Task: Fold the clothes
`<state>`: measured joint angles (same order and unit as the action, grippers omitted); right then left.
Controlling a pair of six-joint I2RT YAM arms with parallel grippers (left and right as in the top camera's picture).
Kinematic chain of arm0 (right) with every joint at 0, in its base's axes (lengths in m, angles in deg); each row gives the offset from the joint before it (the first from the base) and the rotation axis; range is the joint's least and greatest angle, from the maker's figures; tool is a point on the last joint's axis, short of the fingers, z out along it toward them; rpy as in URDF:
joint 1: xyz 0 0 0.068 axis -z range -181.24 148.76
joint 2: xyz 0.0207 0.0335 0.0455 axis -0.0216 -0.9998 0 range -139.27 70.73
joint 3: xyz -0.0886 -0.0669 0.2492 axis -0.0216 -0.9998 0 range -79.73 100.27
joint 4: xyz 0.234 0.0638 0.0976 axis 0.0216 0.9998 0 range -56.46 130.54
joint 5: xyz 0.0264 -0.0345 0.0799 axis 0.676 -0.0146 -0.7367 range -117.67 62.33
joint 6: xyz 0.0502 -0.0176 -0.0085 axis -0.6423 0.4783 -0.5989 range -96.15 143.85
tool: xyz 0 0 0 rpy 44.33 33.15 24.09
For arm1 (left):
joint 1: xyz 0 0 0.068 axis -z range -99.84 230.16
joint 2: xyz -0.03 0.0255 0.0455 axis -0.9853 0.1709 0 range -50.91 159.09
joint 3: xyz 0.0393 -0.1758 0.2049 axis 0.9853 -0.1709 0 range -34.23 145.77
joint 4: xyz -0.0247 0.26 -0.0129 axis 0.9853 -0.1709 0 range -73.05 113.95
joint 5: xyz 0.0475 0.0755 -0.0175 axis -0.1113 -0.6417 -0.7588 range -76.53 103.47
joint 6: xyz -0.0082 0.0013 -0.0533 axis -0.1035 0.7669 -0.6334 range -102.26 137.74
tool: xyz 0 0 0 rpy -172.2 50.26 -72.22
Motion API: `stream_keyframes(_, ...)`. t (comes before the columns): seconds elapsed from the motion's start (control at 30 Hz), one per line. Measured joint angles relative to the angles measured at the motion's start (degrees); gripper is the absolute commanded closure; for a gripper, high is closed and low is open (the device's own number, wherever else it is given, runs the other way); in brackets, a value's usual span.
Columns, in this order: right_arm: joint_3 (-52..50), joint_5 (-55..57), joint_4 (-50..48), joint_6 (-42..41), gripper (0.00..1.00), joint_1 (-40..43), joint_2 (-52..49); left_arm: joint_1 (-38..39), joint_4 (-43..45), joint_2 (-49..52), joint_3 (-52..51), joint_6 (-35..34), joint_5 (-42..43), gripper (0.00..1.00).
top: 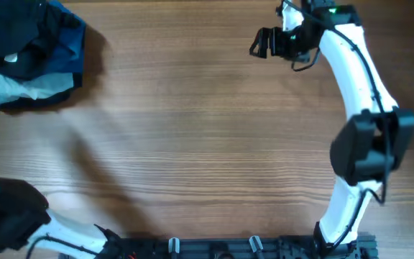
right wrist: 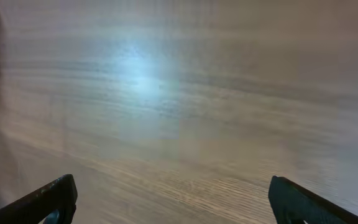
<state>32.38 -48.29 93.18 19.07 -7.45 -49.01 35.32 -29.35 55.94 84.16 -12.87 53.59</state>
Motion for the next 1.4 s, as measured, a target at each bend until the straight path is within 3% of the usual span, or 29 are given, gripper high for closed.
stream_keyframes(0.37,0.63,11.87,-0.55,3.63,0.0,0.0,31.26,3.32,-17.25,-19.89,0.0,8.96,2.89,0.01)
stream_keyframes(0.67,0.68,22.05,0.33,4.07,0.0,0.0,35.41,7.76,-30.97,-33.22,0.02,24.37,2.69,0.0)
stream_keyframes(0.7,0.68,22.51,0.7,4.07,0.0,0.0,35.3,8.66,-32.46,-34.51,0.02,25.94,1.97,0.03)
stream_keyframes(0.77,0.68,22.97,0.76,4.07,0.0,0.0,35.15,10.21,-34.25,-36.15,0.02,28.04,0.74,0.18)
stream_keyframes(0.87,0.66,23.47,0.79,4.07,0.0,0.0,34.88,11.76,-35.89,-36.89,0.02,31.39,-0.33,0.27)
stream_keyframes(0.9,0.66,23.5,0.79,4.07,0.0,0.0,34.82,12.37,-36.35,-36.89,0.02,32.92,-0.15,0.25)
stream_keyframes(0.93,0.66,23.54,0.79,4.07,0.0,0.0,34.71,13.05,-36.68,-36.72,0.02,34.64,0.09,0.16)
stream_keyframes(0.97,0.66,23.65,0.79,4.07,0.0,0.0,34.67,14.12,-36.7,-36.46,0.02,37.27,0.48,0.0)
stream_keyframes(1.1,0.66,23.69,0.79,4.07,0.0,0.0,34.51,18.84,-34.97,-35.6,0.02,43.95,2.08,0.0)
stream_keyframes(1.4,0.66,23.71,0.79,4.07,0.0,0.0,34.51,19.63,-34.99,-34.25,0.02,46.45,2.67,0.0)
